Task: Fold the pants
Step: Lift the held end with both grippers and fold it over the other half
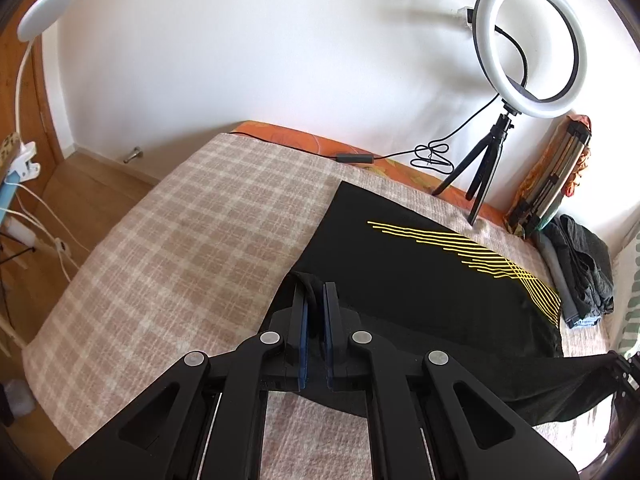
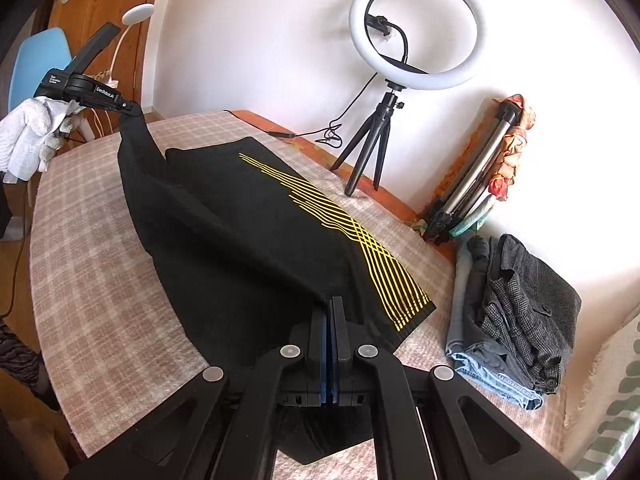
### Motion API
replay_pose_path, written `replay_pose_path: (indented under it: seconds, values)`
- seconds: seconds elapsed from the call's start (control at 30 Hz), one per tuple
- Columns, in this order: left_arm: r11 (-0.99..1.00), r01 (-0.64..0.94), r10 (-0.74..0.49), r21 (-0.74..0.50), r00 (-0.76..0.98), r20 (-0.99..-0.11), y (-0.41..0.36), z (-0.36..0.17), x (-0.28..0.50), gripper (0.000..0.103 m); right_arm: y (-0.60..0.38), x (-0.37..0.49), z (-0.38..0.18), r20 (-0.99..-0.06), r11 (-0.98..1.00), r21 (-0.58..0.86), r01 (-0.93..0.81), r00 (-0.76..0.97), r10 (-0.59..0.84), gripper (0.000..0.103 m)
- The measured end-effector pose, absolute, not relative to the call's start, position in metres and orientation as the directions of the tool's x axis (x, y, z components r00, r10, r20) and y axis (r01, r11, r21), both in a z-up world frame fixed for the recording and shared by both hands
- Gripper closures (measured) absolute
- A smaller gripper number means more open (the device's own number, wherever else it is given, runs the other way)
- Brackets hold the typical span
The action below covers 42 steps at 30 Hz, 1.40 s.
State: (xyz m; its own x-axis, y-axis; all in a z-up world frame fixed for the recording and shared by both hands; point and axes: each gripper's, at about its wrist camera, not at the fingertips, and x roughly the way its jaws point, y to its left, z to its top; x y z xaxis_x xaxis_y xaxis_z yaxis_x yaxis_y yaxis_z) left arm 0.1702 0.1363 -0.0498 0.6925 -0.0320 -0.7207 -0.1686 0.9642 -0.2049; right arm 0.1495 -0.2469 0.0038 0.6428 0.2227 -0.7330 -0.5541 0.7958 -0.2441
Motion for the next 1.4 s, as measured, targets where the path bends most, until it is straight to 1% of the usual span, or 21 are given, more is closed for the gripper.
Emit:
replay_pose_path:
  seconds: [0.27, 0.33, 0.47, 0.53, 0.57, 0.6, 0.73, 0.83, 0.87, 0.9, 0.97, 1.07, 1.2, 1.27, 1.33, 1.4]
  values:
    - [0.975, -0.16, -0.016, -0.154, 0.643, -0.766, 0.113, -0.085, 0.256, 0.098, -0.263, 0.23, -0.039, -0.789, 0.819, -0.241, -0.521, 0.597, 0.147, 0.103]
    - [0.978, -0.154, -0.015, -0.141, 0.624, -0.781, 0.109, -0.097, 0.273, 0.098, -0.267, 0.246, -0.053, -0.809, 0.828, -0.214, -0.518, 0.57, 0.148, 0.103]
    - [0.975, -0.124, -0.079, -0.184, 0.582, -0.809, 0.108, -0.118, 0.294, 0.097, -0.273, 0.266, -0.077, -0.839, 0.84, -0.165, -0.517, 0.522, 0.156, 0.103]
    - [0.972, -0.123, -0.094, -0.199, 0.573, -0.814, 0.113, -0.121, 0.301, 0.082, -0.276, 0.272, -0.087, -0.85, 0.843, -0.142, -0.519, 0.501, 0.165, 0.103]
    - [0.97, -0.124, -0.104, -0.21, 0.571, -0.814, 0.117, -0.12, 0.304, 0.062, -0.278, 0.274, -0.09, -0.855, 0.845, -0.131, -0.519, 0.491, 0.168, 0.103]
    - [0.966, -0.128, -0.112, -0.224, 0.575, -0.811, 0.124, -0.117, 0.306, 0.048, -0.28, 0.276, -0.094, -0.86, 0.847, -0.118, -0.519, 0.48, 0.174, 0.103]
    - [0.96, -0.105, -0.141, -0.26, 0.62, -0.772, 0.149, -0.098, 0.31, 0.046, -0.289, 0.285, -0.104, -0.874, 0.851, -0.045, -0.523, 0.433, 0.219, 0.103]
    - [0.964, -0.017, -0.196, -0.267, 0.634, -0.748, 0.158, -0.09, 0.313, 0.046, -0.292, 0.287, -0.108, -0.879, 0.845, 0.009, -0.534, 0.399, 0.261, 0.102]
    - [0.965, 0.026, -0.222, -0.262, 0.619, -0.753, 0.157, -0.091, 0.315, 0.046, -0.293, 0.287, -0.109, -0.879, 0.843, 0.021, -0.537, 0.392, 0.272, 0.101]
    - [0.968, 0.066, -0.232, -0.24, 0.594, -0.77, 0.153, -0.093, 0.32, 0.046, -0.294, 0.288, -0.11, -0.879, 0.843, 0.031, -0.537, 0.386, 0.278, 0.1]
    - [0.978, 0.139, -0.205, -0.153, 0.569, -0.796, 0.139, -0.097, 0.323, 0.046, -0.295, 0.29, -0.112, -0.879, 0.838, 0.059, -0.542, 0.37, 0.301, 0.099]
    - [0.971, 0.237, -0.144, -0.005, 0.571, -0.808, 0.117, -0.102, 0.327, 0.046, -0.296, 0.29, -0.113, -0.878, 0.828, 0.07, -0.556, 0.359, 0.316, 0.098]
    - [0.933, 0.333, -0.09, 0.138, 0.585, -0.806, 0.091, -0.111, 0.335, 0.046, -0.299, 0.291, -0.114, -0.876, 0.818, 0.101, -0.566, 0.34, 0.343, 0.091]
    - [0.918, 0.357, -0.075, 0.17, 0.578, -0.813, 0.085, -0.118, 0.343, 0.046, -0.3, 0.292, -0.114, -0.873, 0.817, 0.118, -0.565, 0.333, 0.356, 0.089]
    - [0.921, 0.359, -0.077, 0.154, 0.553, -0.829, 0.087, -0.127, 0.352, 0.046, -0.302, 0.291, -0.114, -0.869, 0.812, 0.139, -0.567, 0.323, 0.374, 0.084]
    - [0.919, 0.362, -0.075, 0.155, 0.546, -0.835, 0.088, -0.134, 0.357, 0.046, -0.304, 0.288, -0.112, -0.866, 0.808, 0.149, -0.57, 0.318, 0.385, 0.076]
